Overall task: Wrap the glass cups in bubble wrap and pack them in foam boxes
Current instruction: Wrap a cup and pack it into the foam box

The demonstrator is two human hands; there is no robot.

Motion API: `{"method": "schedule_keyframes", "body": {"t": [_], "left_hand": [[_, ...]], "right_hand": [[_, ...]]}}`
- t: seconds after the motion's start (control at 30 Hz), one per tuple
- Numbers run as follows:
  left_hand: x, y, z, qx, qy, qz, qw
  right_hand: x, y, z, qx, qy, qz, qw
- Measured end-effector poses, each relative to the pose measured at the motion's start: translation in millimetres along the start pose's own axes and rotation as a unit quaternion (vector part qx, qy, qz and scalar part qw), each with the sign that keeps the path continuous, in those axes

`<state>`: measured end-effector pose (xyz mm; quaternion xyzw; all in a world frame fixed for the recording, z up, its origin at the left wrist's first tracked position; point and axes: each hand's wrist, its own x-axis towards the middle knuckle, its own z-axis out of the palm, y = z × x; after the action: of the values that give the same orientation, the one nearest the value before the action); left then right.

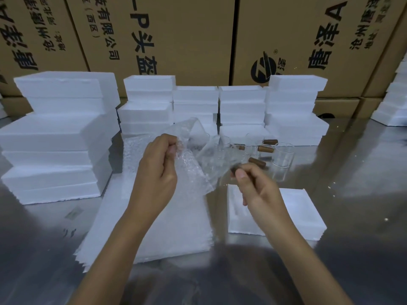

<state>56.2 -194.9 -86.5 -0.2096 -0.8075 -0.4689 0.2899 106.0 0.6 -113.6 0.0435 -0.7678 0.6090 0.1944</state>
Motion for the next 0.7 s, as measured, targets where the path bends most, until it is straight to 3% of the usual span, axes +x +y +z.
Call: {"method": "schedule_keyframes", "body": {"t": [0.07,0.13,0.27,0.33,0.47,0.6,0.7], "left_hand": [[-2,-1,2,-0.004,-0.005,0.007,1.0],[-3,0,4,-0.002,-0.014,0.015,1.0],[-7,6,14,0.02,-0.034,0.058,0.998],[-12,9,21,0.052,-0.036,0.075,0.995],[-21,18,32,0.071,-0.028,0.078,0.994],[-22,22,35,0.078,0.038,0.098,0.991],[-21,23,34,0.054,0.026,0.088,0.994]], "right_hand": [[-3,4,0,-0.149,0.005,-0.073,0.986],[-7,5,3,-0.294,0.002,-0.147,0.944],[-11,3,9,-0.35,-0.022,-0.19,0.917],[-13,3,13,-0.312,0.008,-0.16,0.936],[-9,0,14,-0.104,0.045,0.008,0.993],[-6,0,14,-0.031,0.055,0.066,0.996],[-2,1,10,0.038,0.063,0.133,0.988]]}}
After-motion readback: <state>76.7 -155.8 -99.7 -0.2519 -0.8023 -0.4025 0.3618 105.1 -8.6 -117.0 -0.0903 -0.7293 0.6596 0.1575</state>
